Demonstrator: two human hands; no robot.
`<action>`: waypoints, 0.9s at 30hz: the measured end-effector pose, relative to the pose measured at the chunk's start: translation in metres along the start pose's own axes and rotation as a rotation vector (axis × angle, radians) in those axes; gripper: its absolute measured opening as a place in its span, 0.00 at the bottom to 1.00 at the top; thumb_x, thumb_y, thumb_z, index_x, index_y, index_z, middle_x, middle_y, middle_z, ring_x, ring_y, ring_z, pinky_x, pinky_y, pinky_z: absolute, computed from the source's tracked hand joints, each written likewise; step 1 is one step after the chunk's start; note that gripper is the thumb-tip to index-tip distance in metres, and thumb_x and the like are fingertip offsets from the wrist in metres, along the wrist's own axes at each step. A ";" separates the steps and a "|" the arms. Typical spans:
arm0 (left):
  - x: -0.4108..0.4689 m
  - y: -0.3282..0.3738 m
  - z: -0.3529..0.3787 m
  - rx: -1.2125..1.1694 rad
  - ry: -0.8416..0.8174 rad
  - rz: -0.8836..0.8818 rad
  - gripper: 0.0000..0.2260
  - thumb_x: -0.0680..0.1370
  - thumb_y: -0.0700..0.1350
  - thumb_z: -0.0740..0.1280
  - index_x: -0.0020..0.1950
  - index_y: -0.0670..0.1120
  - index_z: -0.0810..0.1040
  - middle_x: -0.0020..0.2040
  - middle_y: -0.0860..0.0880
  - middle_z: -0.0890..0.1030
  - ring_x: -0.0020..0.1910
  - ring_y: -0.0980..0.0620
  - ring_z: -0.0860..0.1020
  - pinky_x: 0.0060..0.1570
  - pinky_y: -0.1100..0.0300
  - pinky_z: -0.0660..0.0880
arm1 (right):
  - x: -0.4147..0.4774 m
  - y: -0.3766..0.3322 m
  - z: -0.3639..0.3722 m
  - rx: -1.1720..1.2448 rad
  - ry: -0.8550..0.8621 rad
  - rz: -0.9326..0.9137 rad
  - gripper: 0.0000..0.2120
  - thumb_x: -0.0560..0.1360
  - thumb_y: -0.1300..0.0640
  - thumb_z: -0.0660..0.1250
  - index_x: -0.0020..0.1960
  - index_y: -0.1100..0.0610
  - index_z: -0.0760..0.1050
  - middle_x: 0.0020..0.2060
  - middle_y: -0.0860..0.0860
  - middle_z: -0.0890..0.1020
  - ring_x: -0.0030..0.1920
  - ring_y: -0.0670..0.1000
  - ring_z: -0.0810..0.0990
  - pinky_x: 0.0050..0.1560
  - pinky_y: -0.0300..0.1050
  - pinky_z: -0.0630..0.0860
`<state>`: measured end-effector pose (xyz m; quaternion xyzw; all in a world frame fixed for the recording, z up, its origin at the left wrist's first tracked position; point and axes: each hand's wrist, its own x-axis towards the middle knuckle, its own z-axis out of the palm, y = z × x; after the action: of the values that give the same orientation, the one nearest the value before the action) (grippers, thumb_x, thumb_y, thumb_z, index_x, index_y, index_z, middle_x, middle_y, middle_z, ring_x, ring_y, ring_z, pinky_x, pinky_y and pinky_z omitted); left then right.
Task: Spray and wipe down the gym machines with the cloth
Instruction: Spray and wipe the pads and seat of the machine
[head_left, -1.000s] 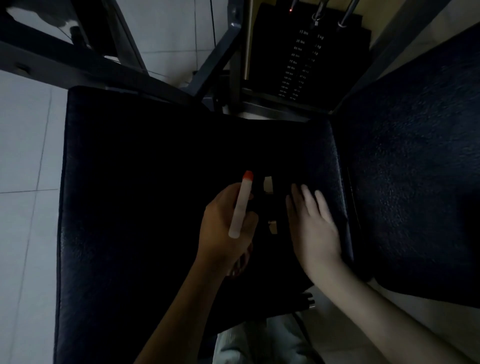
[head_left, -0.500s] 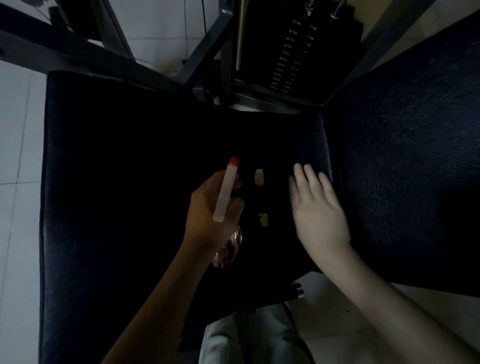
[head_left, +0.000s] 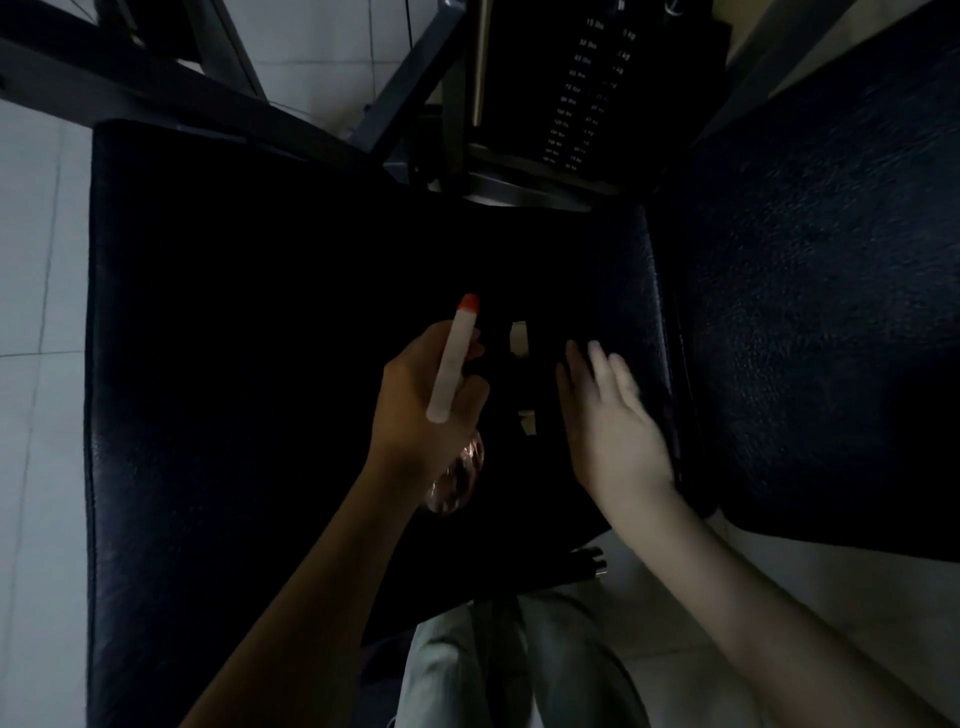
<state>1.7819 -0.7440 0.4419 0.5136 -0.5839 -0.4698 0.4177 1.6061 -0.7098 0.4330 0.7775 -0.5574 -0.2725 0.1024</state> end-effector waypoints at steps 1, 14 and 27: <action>0.000 0.001 0.000 0.010 -0.001 0.003 0.10 0.73 0.46 0.61 0.51 0.44 0.74 0.38 0.51 0.75 0.32 0.55 0.75 0.31 0.63 0.69 | 0.008 -0.005 0.002 -0.031 -0.052 -0.064 0.30 0.81 0.49 0.46 0.76 0.65 0.43 0.75 0.64 0.47 0.75 0.63 0.46 0.72 0.58 0.39; -0.048 0.013 0.004 0.164 -0.008 0.034 0.11 0.72 0.45 0.61 0.50 0.41 0.76 0.39 0.47 0.76 0.32 0.49 0.75 0.28 0.52 0.71 | -0.006 -0.021 0.009 0.002 -0.155 -0.262 0.29 0.82 0.50 0.45 0.75 0.67 0.42 0.75 0.65 0.46 0.75 0.64 0.46 0.73 0.57 0.45; -0.076 0.012 0.014 0.169 0.100 -0.062 0.10 0.71 0.46 0.61 0.52 0.51 0.75 0.45 0.52 0.78 0.39 0.51 0.79 0.35 0.46 0.77 | -0.049 -0.015 0.018 -0.062 -0.165 -0.403 0.29 0.82 0.53 0.52 0.76 0.64 0.44 0.75 0.64 0.46 0.75 0.64 0.48 0.73 0.57 0.44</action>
<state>1.7756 -0.6669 0.4503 0.5876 -0.5836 -0.4057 0.3866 1.5978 -0.6565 0.4263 0.8449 -0.3883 -0.3672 0.0237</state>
